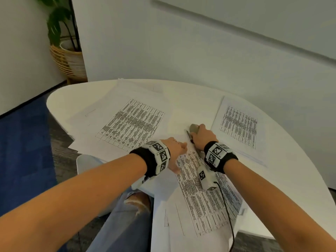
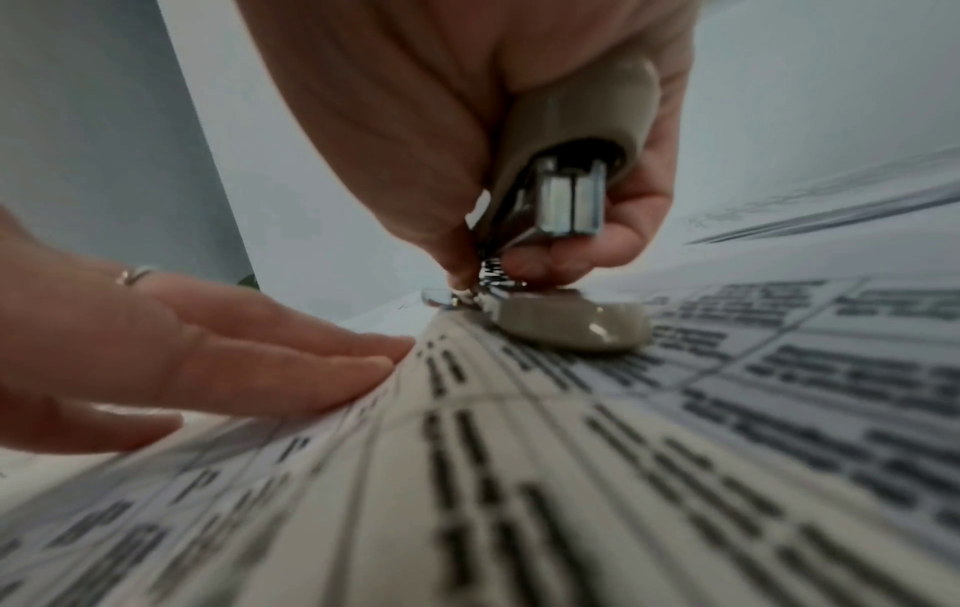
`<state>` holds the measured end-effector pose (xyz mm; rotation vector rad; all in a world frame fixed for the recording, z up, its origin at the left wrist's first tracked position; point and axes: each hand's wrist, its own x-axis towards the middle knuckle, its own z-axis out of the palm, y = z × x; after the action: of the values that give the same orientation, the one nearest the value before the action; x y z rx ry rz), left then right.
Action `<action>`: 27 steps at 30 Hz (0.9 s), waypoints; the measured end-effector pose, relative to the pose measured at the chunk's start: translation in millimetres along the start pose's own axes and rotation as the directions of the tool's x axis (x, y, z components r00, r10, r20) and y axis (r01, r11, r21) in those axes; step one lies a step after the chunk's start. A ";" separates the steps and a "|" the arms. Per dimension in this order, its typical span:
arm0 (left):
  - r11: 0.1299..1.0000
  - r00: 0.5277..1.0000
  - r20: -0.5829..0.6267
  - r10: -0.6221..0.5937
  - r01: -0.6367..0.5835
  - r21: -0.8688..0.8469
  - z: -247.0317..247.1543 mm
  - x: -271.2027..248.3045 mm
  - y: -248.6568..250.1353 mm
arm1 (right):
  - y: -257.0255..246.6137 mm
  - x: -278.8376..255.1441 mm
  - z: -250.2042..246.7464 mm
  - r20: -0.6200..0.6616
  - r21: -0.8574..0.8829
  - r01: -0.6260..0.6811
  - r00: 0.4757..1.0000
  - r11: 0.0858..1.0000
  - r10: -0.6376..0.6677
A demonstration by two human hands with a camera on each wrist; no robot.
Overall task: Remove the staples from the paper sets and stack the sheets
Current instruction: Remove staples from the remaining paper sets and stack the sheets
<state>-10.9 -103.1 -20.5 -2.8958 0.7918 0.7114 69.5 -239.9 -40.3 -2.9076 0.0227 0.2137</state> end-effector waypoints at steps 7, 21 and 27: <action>0.999 1.000 0.002 0.025 -0.025 0.033 0.9 2.6 3.7 | -4.1 -0.4 -0.9 0.024 -0.030 -0.064 0.998 0.998 0.064; 0.980 0.998 -0.049 0.031 -0.040 -0.194 2.5 12.7 -5.3 | 17.2 -23.9 -25.7 0.047 0.059 0.105 0.993 0.993 -0.108; 0.973 0.979 -0.109 -0.171 0.150 -0.177 19.1 -0.4 -2.8 | 23.3 -41.1 -23.4 0.189 -0.048 0.144 0.973 0.988 -0.132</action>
<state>-17.8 -97.2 -37.6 -3.1361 0.5204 0.6158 31.4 -268.0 -16.9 -2.9214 -0.2203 0.4667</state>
